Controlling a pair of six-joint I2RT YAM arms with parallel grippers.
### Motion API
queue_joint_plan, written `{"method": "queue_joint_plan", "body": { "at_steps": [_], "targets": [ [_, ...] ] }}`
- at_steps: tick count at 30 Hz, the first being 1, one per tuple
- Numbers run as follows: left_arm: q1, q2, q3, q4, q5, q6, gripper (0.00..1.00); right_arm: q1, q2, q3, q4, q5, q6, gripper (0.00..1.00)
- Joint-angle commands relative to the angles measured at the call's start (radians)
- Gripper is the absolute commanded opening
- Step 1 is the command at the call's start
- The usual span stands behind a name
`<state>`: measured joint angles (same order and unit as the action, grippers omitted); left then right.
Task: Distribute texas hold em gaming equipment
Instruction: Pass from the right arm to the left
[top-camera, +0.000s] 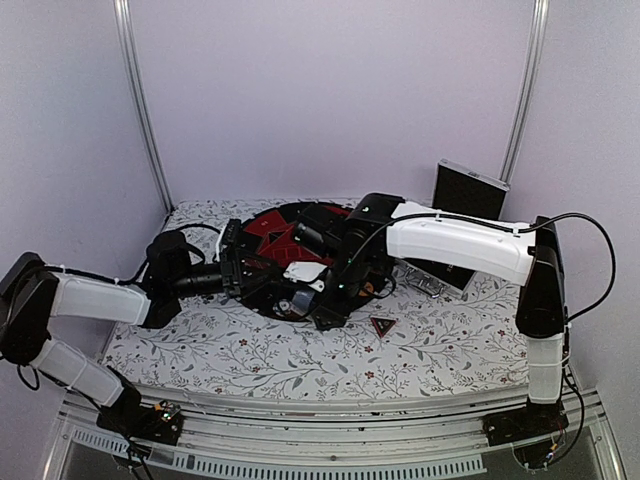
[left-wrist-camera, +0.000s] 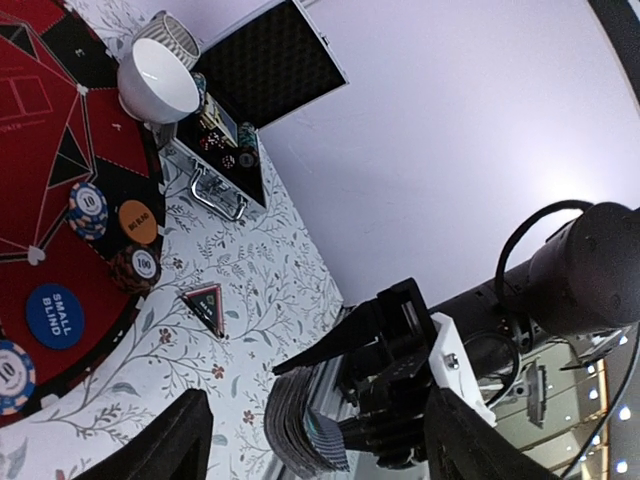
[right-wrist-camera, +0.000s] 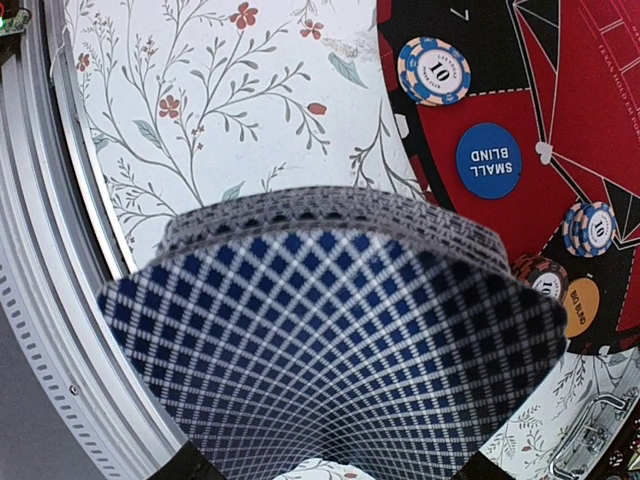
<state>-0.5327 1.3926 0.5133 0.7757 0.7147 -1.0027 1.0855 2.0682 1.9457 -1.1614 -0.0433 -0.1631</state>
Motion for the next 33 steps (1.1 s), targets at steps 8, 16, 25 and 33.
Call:
{"method": "queue_joint_plan", "body": {
  "at_steps": [8, 16, 25, 33],
  "targets": [
    [0.099, 0.165, -0.136, 0.448, 0.093, -0.335, 0.69, -0.001, -0.010, 0.035, 0.077, 0.012, -0.021, 0.52],
    [0.024, 0.189, -0.012, 0.228, 0.148, -0.190, 0.73, -0.001, -0.002, 0.034, 0.078, 0.017, -0.022, 0.51],
    [-0.018, 0.239, 0.018, 0.120, 0.208, -0.082, 0.76, -0.001, 0.001, 0.041, 0.091, 0.011, -0.026, 0.52],
    [-0.061, 0.264, 0.092, 0.053, 0.217, -0.008, 0.76, -0.002, 0.004, 0.041, 0.089, 0.016, -0.024, 0.52]
  ]
}}
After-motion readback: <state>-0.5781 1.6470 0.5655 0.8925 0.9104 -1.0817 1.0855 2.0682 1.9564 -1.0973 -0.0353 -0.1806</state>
